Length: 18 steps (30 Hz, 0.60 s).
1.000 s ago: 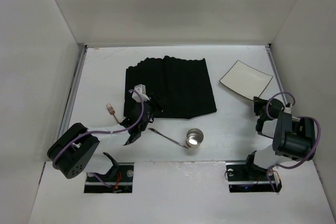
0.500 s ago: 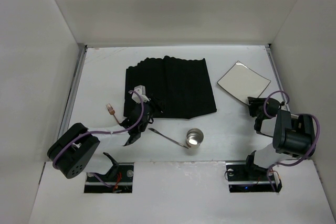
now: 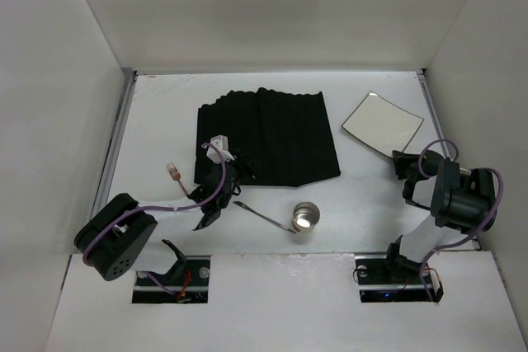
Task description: Set the dinner table for one person
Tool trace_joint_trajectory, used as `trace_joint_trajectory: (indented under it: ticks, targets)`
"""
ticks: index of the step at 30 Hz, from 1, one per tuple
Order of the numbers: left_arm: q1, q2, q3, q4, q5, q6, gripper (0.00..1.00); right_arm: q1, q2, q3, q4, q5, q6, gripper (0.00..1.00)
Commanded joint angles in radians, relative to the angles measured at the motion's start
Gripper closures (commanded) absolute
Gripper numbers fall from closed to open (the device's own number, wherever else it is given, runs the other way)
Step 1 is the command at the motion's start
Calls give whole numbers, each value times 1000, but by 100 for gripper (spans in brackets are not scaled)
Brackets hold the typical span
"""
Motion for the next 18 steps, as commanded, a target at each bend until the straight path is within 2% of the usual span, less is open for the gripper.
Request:
trace_joint_trajectory:
  ticks: [1, 6, 10, 18]
  targets:
    - [2, -16, -6, 72, -12, 7, 56, -4, 8, -18, -29, 18, -26, 91]
    - [4, -19, -8, 72, -15, 11, 56, 13, -109, -110, 132, 62, -35, 96]
    - [10, -20, -6, 72, -17, 14, 56, 27, -235, -121, 158, 53, -35, 97]
    - [27, -28, -6, 67, -22, 17, 56, 33, -439, -26, 161, -50, 51, 98]
